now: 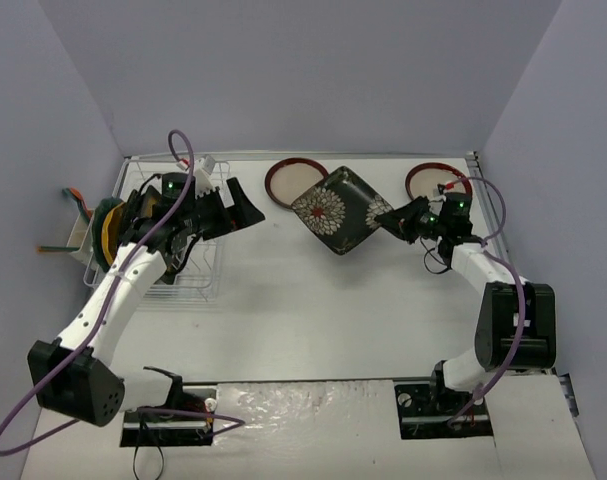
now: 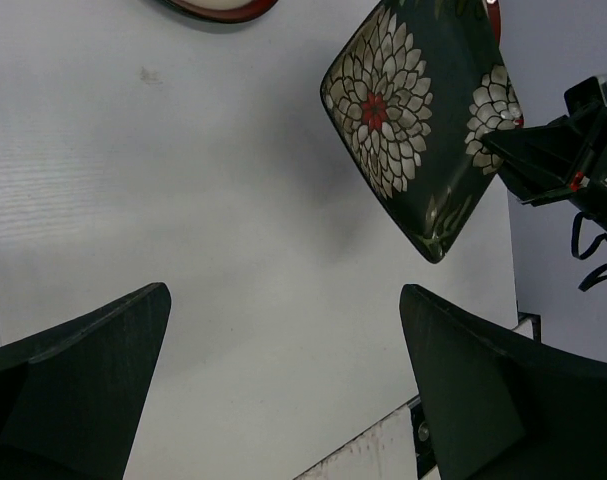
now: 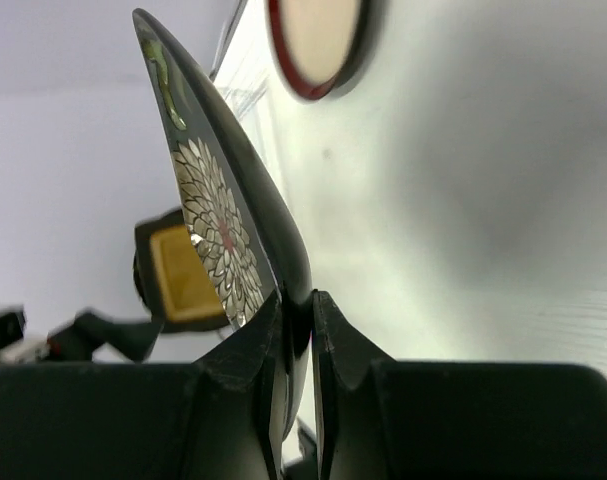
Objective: Load the plates into the dish rack
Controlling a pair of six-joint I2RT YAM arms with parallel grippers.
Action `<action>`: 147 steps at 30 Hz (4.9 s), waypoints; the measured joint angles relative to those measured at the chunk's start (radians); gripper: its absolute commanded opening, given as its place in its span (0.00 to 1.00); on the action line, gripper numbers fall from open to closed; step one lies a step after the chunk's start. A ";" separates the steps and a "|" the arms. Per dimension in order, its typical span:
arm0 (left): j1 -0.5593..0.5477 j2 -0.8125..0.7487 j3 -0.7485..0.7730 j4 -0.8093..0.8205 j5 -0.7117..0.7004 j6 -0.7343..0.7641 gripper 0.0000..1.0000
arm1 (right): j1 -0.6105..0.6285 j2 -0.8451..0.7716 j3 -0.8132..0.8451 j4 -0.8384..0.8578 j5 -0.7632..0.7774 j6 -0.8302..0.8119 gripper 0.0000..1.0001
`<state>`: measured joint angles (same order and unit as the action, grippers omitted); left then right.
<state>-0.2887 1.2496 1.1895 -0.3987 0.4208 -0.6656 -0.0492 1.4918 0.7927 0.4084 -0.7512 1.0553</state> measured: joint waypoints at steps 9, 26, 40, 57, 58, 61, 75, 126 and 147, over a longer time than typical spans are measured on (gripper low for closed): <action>-0.001 0.129 0.189 -0.086 0.096 0.110 0.97 | 0.082 -0.003 0.143 -0.043 -0.205 -0.150 0.00; -0.003 0.222 0.260 -0.203 0.328 0.220 0.91 | 0.187 -0.006 0.192 -0.110 -0.325 -0.269 0.00; -0.059 0.276 0.256 -0.170 0.393 0.213 0.51 | 0.207 -0.006 0.198 -0.103 -0.351 -0.269 0.00; -0.057 0.254 0.241 -0.108 0.443 0.180 0.00 | 0.202 -0.007 0.198 -0.074 -0.364 -0.281 0.21; -0.057 0.254 0.241 -0.109 0.443 0.180 0.00 | 0.202 -0.007 0.198 -0.075 -0.364 -0.283 0.33; -0.056 0.253 0.240 -0.121 0.428 0.192 0.00 | 0.201 -0.007 0.198 -0.090 -0.365 -0.300 0.61; 0.125 0.203 0.337 -0.405 0.192 0.340 0.00 | 0.163 -0.013 0.227 -0.206 -0.299 -0.386 1.00; 0.208 0.368 0.382 -0.546 -0.635 0.674 0.19 | 0.148 -0.029 0.233 -0.356 -0.154 -0.512 1.00; 0.219 0.203 0.447 -0.547 -0.575 0.615 0.91 | 0.192 0.002 0.294 -0.387 0.094 -0.519 0.99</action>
<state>-0.0696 1.4525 1.6365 -0.9455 -0.1538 -0.0502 0.1431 1.4935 1.0866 0.0218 -0.6577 0.5366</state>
